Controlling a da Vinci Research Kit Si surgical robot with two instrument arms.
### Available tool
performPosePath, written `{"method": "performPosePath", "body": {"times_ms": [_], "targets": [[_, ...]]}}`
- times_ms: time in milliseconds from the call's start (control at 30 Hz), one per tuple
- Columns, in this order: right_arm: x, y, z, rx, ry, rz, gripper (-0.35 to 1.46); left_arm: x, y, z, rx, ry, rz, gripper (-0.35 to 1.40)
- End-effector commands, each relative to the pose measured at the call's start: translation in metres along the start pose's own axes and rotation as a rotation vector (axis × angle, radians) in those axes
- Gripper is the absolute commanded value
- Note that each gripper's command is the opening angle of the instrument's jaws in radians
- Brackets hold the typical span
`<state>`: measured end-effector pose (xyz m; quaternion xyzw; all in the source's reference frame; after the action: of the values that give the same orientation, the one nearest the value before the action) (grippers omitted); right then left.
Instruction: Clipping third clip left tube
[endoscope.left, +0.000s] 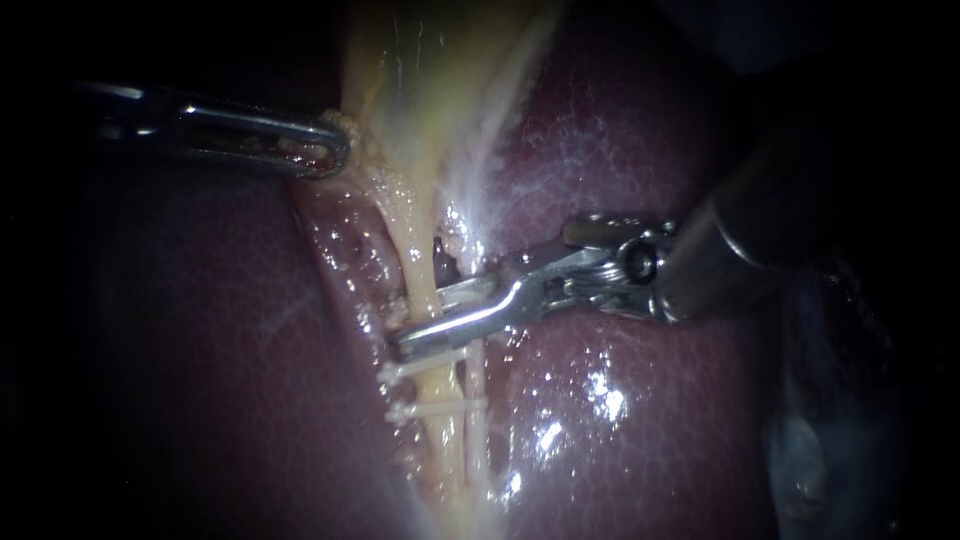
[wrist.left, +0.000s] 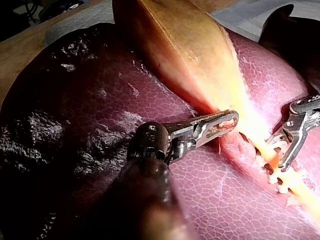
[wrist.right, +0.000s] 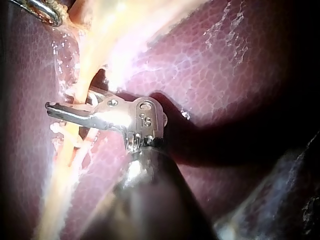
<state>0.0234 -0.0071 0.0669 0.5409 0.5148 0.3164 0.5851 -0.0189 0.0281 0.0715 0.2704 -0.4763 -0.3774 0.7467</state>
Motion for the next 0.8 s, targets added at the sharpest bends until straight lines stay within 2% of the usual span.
{"method": "performPosePath", "body": {"times_ms": [33, 233, 400, 500, 667, 800], "targets": [[0.0001, -0.0001, 0.0002, 0.010, 0.011, 0.000, 0.48, 0.0000, 0.0000, 0.0000, 0.000, 0.000, 0.000, -0.35], [0.0002, -0.0006, 0.0012, 0.057, 0.065, -0.008, 0.48, 0.0000, 0.0000, 0.0000, -0.001, 0.000, 0.000, -0.35], [0.0006, -0.0018, 0.0018, 0.044, 0.096, -0.009, 0.48, 0.0000, 0.0000, 0.0000, -0.001, 0.000, 0.000, -0.35], [0.0013, -0.0030, 0.0020, 0.034, 0.119, -0.019, 0.48, 0.0000, 0.0000, 0.0000, -0.001, 0.000, 0.000, -0.35], [0.0032, -0.0052, 0.0020, 0.018, 0.161, -0.079, 0.48, 0.0000, 0.0000, 0.0000, -0.001, 0.000, 0.000, -0.35], [0.0041, -0.0059, 0.0018, 0.023, 0.179, -0.167, 0.48, 0.0000, 0.0000, 0.0001, -0.001, 0.000, 0.000, -0.35]]}}
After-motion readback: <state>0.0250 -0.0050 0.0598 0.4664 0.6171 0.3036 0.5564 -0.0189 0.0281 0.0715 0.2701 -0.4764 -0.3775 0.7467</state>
